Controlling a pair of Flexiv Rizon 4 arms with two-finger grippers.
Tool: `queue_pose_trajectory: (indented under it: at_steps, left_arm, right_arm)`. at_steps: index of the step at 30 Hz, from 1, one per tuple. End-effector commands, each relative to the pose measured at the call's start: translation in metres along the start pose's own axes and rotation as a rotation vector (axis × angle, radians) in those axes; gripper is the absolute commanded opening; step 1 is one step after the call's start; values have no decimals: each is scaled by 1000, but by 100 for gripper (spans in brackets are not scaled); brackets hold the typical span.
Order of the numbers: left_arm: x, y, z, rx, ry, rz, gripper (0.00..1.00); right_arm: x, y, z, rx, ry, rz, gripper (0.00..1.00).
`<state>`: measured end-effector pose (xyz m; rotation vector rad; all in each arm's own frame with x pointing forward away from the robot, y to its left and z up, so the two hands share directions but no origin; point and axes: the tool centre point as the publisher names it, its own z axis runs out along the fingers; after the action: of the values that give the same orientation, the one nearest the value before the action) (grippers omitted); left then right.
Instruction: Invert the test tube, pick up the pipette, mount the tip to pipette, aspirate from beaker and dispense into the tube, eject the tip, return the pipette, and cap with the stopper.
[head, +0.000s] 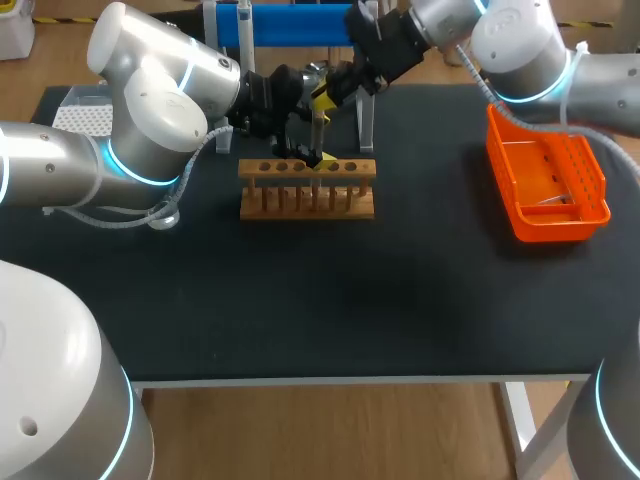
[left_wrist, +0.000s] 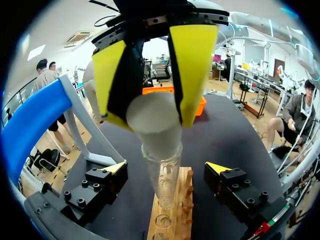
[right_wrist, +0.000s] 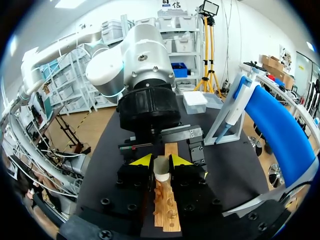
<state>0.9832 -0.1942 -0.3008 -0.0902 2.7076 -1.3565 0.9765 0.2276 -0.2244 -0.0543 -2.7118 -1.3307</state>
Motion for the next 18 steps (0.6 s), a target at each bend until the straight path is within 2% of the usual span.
queue_pose_trajectory:
  at_steps: [1, 18]
  left_arm:
    - [-1, -1, 0, -4, 5, -1, 100]
    - [-1, -1, 0, -4, 5, -1, 100]
  right_arm:
    - [-2, -2, 2, 4, 3, 2, 0]
    - [-1, -2, 2, -4, -2, -1, 0]
